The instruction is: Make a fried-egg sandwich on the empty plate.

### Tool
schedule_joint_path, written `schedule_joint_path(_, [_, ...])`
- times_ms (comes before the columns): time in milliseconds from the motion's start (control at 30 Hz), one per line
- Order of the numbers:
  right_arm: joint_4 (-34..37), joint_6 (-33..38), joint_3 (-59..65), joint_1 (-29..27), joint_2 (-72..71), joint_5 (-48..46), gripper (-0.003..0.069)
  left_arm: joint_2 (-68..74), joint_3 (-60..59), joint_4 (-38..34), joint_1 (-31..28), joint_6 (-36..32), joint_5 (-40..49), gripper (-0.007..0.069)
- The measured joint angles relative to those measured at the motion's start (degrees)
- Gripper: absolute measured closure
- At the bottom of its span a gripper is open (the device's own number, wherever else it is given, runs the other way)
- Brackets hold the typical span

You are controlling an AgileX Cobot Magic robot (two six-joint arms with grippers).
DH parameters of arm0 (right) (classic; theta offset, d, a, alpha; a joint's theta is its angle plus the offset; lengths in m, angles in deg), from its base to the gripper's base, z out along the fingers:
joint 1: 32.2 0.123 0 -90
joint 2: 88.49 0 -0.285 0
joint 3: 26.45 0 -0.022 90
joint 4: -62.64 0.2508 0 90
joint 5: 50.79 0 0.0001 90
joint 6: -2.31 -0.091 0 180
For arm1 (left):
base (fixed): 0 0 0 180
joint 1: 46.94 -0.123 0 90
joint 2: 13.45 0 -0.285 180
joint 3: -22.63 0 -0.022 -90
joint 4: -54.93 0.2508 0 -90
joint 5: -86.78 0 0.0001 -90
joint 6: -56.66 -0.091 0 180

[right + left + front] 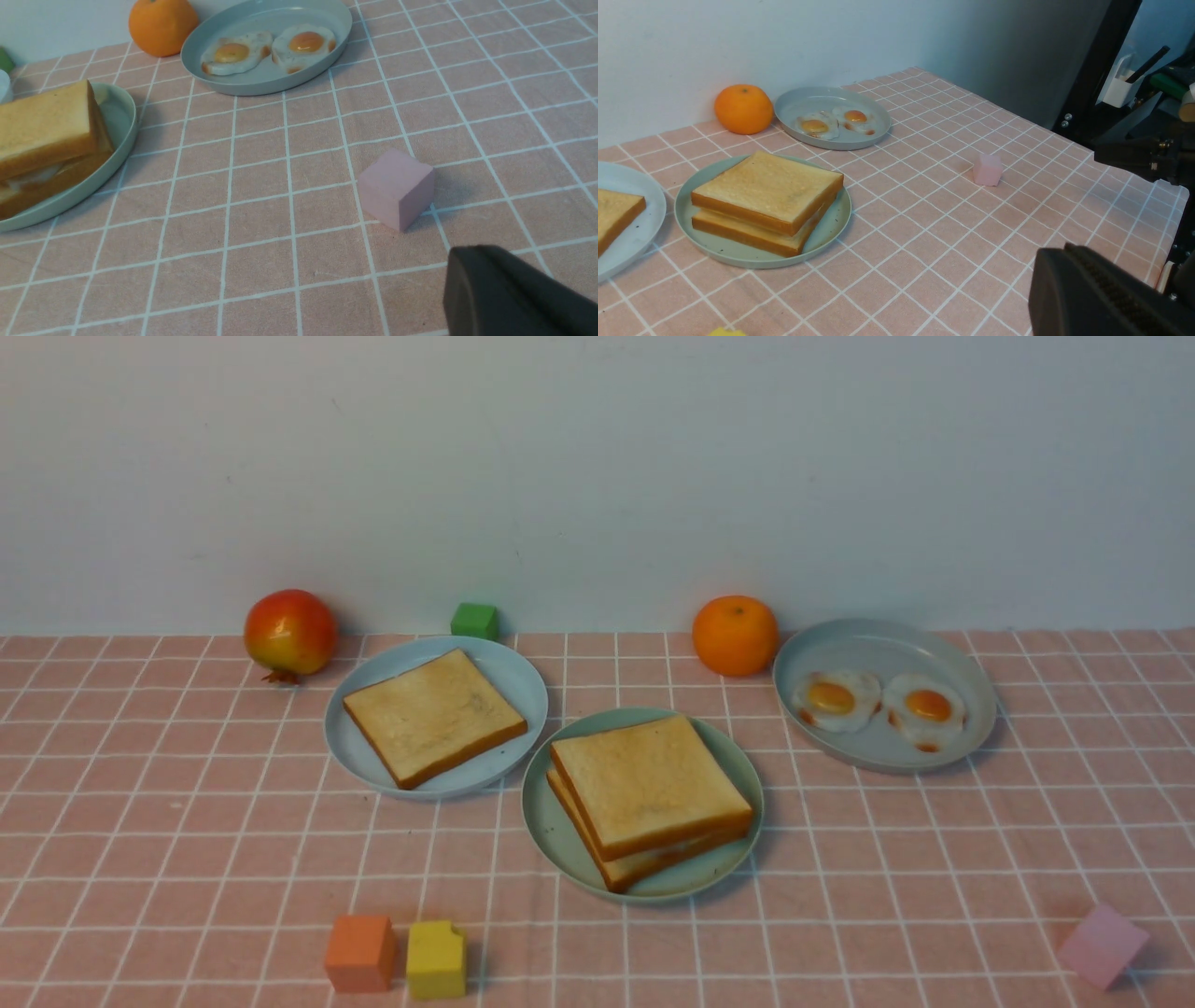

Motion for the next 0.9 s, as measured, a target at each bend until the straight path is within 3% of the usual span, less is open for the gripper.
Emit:
schedule_joint_path(233, [0.0,0.0,0.0,0.0,0.0,0.0,0.0662,0.0,-0.1,0.1,-0.1,-0.1,-0.6,0.0612])
schedule_joint_path(400, [0.0,0.0,0.0,0.0,0.0,0.0,0.0662,0.0,-2.5,4.2,-1.1,0.7,-10.9,0.0612])
schedule_joint_path(500, [0.0,0.0,0.0,0.0,0.0,0.1,0.0661,-1.2,-5.7,7.1,-6.7,2.9,-18.8,0.0612])
schedule_joint_path(533, [0.0,0.0,0.0,0.0,0.0,0.1,0.0659,-2.3,-7.6,8.0,-11.1,4.2,-20.7,0.0612])
schedule_joint_path(667, [0.0,0.0,0.0,0.0,0.0,0.1,0.0659,-6.8,-12.3,11.7,-23.0,9.2,-20.5,0.0612])
schedule_joint_path(767, [0.0,0.0,0.0,0.0,0.0,0.1,0.0658,-13.1,-18.7,17.9,-33.0,17.4,-17.9,0.0612])
schedule_joint_path(900, [0.0,0.0,0.0,0.0,0.0,0.1,0.0655,-14.8,-20.0,25.5,-39.4,27.2,-6.0,0.0612])
